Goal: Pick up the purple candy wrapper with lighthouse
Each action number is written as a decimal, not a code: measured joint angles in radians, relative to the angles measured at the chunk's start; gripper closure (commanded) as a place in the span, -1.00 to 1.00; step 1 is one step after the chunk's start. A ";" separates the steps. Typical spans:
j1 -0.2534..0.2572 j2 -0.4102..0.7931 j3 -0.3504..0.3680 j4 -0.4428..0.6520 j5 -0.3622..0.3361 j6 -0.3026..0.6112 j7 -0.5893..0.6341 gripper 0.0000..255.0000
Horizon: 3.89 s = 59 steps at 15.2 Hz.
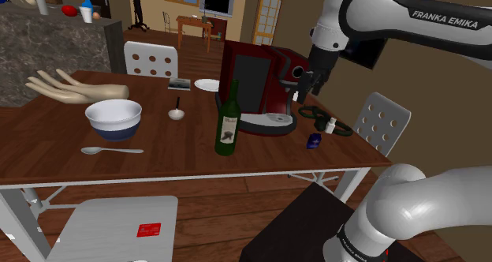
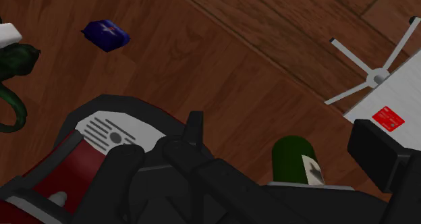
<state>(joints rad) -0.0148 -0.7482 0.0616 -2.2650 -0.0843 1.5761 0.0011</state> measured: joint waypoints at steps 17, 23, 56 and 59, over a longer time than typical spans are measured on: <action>-0.126 0.008 -0.255 -0.340 -0.183 0.432 -0.173 -1.00; -0.182 0.126 -0.382 -0.394 -0.257 0.646 -0.248 -1.00; -0.210 0.389 -0.570 -0.402 -0.288 0.978 -0.367 1.00; -0.212 0.356 -0.560 -0.383 -0.286 0.927 -0.369 1.00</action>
<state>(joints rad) -0.2267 -0.3918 -0.4986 -2.6480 -0.3702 2.5026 -0.3679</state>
